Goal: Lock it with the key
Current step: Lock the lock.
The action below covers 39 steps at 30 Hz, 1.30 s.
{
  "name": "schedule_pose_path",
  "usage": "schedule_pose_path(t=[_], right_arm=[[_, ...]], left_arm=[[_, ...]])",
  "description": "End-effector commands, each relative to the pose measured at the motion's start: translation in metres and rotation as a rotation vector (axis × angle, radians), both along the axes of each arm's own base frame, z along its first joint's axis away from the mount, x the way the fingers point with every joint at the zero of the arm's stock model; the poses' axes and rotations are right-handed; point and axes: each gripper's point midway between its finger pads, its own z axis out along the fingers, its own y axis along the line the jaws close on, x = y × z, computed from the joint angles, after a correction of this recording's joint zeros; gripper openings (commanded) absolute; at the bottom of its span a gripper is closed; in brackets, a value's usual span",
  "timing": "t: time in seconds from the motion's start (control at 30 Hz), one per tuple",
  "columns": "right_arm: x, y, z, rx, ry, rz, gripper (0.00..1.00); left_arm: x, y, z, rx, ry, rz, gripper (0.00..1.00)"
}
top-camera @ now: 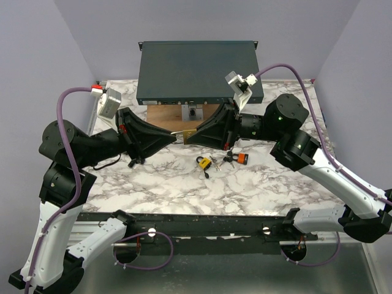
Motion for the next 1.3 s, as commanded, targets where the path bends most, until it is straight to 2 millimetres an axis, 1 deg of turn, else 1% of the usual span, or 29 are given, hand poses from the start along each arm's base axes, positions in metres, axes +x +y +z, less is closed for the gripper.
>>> schedule_pose_path(t=[0.0,0.1,0.17,0.27,0.33,0.5,0.6,0.67,0.83,1.13,1.27], right_arm=[[-0.003,-0.008,0.023,0.053,-0.055,-0.024,0.01],[-0.004,-0.008,0.023,0.051,-0.057,-0.023,0.01],[-0.004,-0.009,0.023,0.051,-0.057,-0.026,0.01],[-0.004,-0.009,0.022,0.049,-0.060,-0.027,0.01],[-0.004,-0.010,0.022,0.049,-0.060,-0.025,0.01],[-0.005,-0.010,0.021,0.048,-0.068,-0.024,0.01],[-0.005,-0.005,0.016,0.036,-0.070,-0.012,0.01],[-0.005,0.000,0.009,0.008,-0.068,-0.017,0.01],[-0.007,0.008,0.003,-0.015,-0.089,-0.036,0.01],[-0.015,0.021,-0.003,-0.037,-0.104,-0.028,0.01],[-0.017,0.026,-0.005,-0.048,-0.110,-0.035,0.01]], left_arm=[[-0.005,-0.001,-0.007,0.024,0.011,-0.024,0.14],[-0.006,-0.001,-0.006,0.023,0.008,-0.025,0.13],[-0.006,-0.001,-0.004,0.019,0.005,-0.025,0.11],[-0.007,-0.001,-0.002,0.016,0.006,-0.034,0.06],[-0.007,-0.001,-0.002,0.016,0.005,-0.036,0.00],[-0.005,-0.004,-0.004,0.010,0.016,-0.041,0.00],[-0.005,-0.007,-0.003,0.000,0.032,-0.061,0.00],[-0.006,-0.010,-0.001,-0.005,0.038,-0.070,0.00],[-0.007,-0.019,-0.001,-0.001,0.060,-0.093,0.00],[0.016,-0.027,-0.017,0.025,0.127,-0.007,0.00],[0.017,-0.032,-0.021,0.043,0.140,0.000,0.00]])
